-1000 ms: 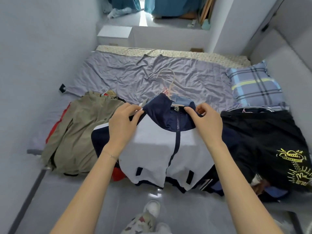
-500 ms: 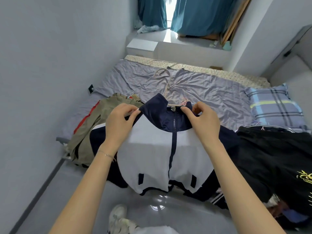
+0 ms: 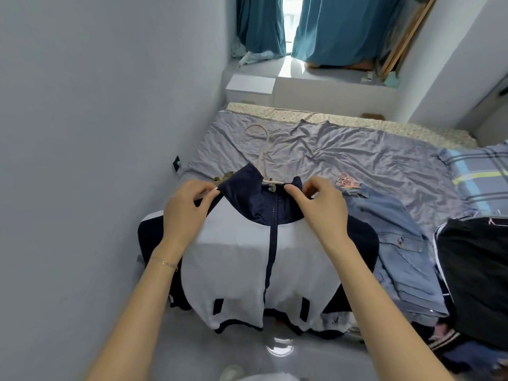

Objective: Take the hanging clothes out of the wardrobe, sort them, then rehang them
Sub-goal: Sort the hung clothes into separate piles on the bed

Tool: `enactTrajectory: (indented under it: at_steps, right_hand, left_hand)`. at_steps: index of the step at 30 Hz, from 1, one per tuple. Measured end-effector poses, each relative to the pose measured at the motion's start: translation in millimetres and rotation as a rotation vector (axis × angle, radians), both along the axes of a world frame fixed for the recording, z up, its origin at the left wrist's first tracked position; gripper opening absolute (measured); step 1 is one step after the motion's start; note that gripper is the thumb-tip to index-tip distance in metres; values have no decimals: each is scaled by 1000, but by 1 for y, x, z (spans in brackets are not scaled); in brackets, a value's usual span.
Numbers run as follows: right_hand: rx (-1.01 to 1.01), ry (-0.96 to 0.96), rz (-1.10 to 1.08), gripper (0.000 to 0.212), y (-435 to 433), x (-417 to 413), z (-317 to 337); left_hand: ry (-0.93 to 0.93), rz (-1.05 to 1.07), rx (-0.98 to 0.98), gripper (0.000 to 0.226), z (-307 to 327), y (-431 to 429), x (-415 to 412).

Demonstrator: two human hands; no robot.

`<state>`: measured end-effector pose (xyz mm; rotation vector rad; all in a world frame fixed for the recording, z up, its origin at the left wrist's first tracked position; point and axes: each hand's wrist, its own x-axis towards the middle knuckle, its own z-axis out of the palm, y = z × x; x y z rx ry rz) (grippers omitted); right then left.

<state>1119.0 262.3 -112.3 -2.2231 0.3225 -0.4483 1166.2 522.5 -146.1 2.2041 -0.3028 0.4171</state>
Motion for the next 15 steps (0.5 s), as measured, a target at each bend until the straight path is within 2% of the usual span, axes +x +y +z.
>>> enactTrajectory:
  at_steps: [8,15]
  right_hand:
    - [-14,25,4,41,56,88,-30]
    - [9,195,27,35,37,209,-113]
  left_hand:
    - [36,-57,-13,11,-23,58,103]
    - [262,-77,21,10,-109,36,221]
